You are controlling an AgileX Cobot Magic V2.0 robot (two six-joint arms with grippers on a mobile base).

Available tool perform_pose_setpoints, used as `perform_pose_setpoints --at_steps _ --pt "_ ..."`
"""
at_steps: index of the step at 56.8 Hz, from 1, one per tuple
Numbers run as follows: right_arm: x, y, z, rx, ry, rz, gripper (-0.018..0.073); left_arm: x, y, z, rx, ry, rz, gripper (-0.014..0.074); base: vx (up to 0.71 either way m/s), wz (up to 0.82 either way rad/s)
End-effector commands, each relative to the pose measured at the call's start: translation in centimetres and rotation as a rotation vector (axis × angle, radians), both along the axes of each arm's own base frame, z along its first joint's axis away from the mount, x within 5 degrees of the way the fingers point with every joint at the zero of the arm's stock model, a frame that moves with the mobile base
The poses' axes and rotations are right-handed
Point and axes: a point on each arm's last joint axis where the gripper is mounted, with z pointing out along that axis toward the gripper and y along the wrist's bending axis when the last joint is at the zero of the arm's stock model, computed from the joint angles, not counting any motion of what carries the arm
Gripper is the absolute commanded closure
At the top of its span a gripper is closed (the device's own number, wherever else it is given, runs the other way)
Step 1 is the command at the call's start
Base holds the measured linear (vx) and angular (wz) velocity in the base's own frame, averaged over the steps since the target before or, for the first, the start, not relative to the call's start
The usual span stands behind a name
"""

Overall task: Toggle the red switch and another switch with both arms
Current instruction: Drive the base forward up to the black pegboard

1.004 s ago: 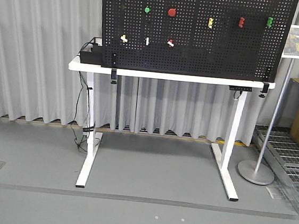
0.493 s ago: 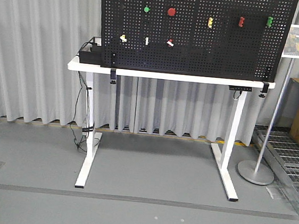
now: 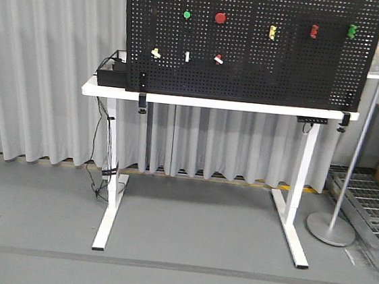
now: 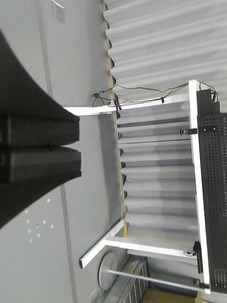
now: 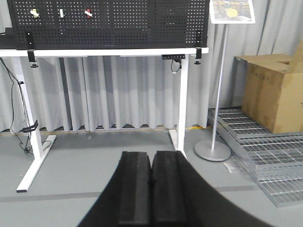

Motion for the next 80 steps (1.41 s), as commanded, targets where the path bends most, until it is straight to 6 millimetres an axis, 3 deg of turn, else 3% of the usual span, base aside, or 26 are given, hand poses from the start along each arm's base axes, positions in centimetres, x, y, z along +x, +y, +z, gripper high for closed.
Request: perform_pose_setpoints --at_steps 1,80 --pt "-0.05 -0.01 0.63 -0.023 -0.085 -0.002 0.0565 -0.02 -0.03 0.18 -0.016 -0.078 -0.003 0.0594 0.25 0.06" --pt "-0.05 -0.01 0.64 -0.023 -0.087 -0.002 0.0565 -0.01 -0.03 0.18 -0.016 -0.078 -0.003 0.0594 0.4 0.02"
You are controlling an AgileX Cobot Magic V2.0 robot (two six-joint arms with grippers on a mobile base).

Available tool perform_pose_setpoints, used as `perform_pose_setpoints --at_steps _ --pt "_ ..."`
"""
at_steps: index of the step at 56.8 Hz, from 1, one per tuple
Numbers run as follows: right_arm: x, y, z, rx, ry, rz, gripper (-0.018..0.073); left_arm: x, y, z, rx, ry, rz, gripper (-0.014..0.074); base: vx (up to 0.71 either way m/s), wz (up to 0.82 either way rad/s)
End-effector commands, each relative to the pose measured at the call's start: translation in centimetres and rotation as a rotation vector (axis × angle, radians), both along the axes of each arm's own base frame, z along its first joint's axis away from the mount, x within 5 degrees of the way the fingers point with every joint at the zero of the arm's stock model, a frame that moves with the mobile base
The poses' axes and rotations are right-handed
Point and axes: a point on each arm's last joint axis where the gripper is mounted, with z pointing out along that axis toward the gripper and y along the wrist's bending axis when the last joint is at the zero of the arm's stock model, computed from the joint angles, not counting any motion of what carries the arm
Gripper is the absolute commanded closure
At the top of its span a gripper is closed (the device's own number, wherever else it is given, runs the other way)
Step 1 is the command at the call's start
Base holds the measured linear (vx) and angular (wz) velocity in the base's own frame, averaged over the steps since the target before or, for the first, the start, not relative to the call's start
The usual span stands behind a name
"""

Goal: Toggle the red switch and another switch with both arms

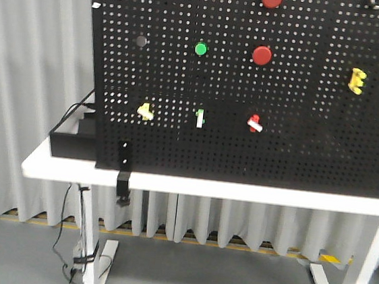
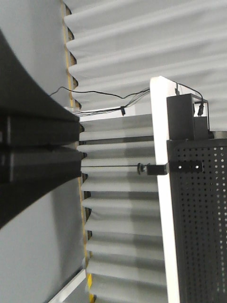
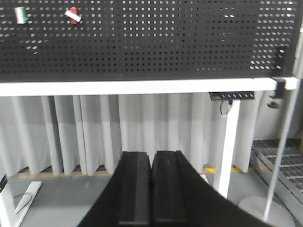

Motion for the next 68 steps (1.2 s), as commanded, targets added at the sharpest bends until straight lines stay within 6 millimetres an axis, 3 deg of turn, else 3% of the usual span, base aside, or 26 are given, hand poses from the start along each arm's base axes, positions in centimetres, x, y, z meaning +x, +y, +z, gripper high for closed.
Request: perform_pose_setpoints --at_steps 1,68 --pt "-0.05 -0.01 0.64 -0.023 -0.087 -0.002 0.0565 -0.01 -0.03 0.18 -0.016 -0.078 -0.003 0.0594 0.44 -0.03" --pt "-0.05 -0.01 0.63 -0.023 -0.086 -0.002 0.0565 -0.01 -0.03 0.18 -0.016 -0.078 -0.003 0.0594 0.33 0.0"
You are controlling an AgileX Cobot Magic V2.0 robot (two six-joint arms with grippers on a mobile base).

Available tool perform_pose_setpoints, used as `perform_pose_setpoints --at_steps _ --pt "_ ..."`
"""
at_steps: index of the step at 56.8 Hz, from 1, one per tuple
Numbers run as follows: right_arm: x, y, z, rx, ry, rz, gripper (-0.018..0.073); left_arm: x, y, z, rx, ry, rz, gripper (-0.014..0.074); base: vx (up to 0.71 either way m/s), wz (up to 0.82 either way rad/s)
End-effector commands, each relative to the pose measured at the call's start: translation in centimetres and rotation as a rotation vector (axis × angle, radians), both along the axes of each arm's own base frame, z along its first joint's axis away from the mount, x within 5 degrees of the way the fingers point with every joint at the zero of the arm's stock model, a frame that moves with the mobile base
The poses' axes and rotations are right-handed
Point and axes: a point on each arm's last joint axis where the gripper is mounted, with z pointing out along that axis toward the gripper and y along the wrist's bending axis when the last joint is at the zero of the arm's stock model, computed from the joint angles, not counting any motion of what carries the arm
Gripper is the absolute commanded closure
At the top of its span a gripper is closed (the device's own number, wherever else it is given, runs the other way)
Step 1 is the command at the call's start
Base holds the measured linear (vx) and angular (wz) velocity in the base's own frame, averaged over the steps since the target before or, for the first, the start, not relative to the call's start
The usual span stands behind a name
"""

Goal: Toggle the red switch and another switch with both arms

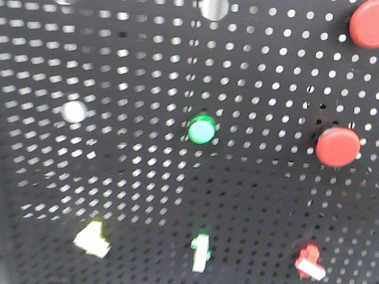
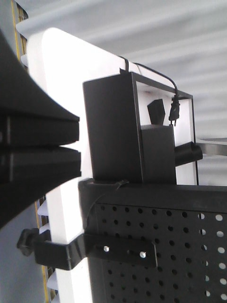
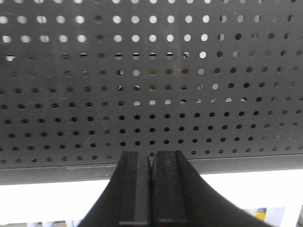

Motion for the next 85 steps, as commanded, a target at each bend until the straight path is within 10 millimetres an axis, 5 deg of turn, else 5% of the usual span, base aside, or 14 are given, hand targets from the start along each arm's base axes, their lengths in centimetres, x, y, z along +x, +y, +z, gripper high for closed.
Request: perform_pose_setpoints --at_steps 1,34,45,58,73,85 --pt "0.0 0.0 0.6 -0.023 -0.086 -0.002 0.0565 0.0 0.0 0.2 -0.016 -0.078 -0.003 0.0594 0.07 -0.06" --pt "-0.1 0.0 0.7 -0.024 -0.092 -0.002 0.0565 0.0 0.0 0.2 -0.013 -0.081 -0.003 0.0594 0.01 -0.01" --pt "-0.3 0.0 2.3 -0.04 -0.27 -0.003 0.0565 -0.1 -0.1 1.2 -0.023 -0.172 -0.008 0.0594 0.0 0.0" --pt "-1.7 0.1 6.8 0.033 -0.584 0.014 0.0565 -0.9 -0.1 4.9 -0.163 -0.484 -0.034 0.0594 0.0 0.0" --pt "-2.5 0.0 15.8 -0.121 -0.325 -0.036 0.0565 -1.1 0.0 12.2 -0.094 -0.405 -0.015 0.0594 0.0 0.0" --pt "0.9 -0.2 18.1 -0.048 -0.187 -0.014 0.0565 2.0 -0.3 15.2 -0.071 -0.234 -0.001 0.0594 0.0 0.0"
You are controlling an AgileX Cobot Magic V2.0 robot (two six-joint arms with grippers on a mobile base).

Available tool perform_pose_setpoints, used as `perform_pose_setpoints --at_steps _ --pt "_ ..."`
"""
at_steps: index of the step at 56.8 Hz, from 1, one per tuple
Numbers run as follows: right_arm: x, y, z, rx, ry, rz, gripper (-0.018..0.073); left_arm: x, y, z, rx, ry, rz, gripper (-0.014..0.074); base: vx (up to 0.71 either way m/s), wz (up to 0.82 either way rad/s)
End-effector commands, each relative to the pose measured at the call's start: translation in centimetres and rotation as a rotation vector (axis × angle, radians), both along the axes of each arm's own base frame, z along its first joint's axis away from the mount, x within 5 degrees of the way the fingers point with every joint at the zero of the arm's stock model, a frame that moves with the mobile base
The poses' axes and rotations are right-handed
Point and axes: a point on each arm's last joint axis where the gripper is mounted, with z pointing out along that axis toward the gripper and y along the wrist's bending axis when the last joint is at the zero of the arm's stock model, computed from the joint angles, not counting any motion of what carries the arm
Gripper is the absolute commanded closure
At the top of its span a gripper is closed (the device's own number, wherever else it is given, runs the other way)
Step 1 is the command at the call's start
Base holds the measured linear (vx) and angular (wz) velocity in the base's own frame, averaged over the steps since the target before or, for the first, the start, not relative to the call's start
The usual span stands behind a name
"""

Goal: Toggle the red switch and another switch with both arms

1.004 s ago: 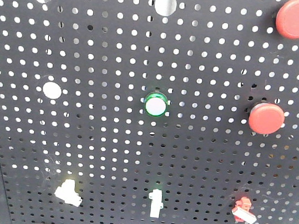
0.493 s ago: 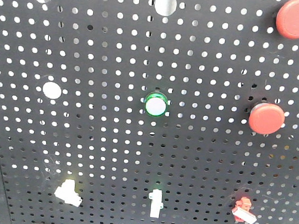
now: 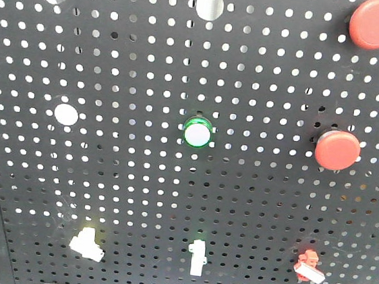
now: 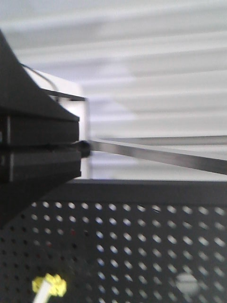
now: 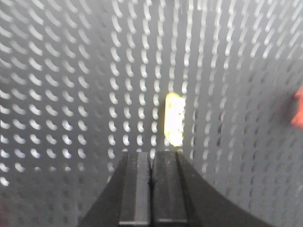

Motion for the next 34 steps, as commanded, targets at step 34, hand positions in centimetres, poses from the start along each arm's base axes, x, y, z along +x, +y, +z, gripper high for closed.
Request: perform_pose_setpoints --at_steps 34 --pt "3.3 0.4 1.2 0.127 0.028 0.083 0.0565 4.9 -4.6 2.9 0.038 0.071 -0.318 0.0594 0.0 0.0"
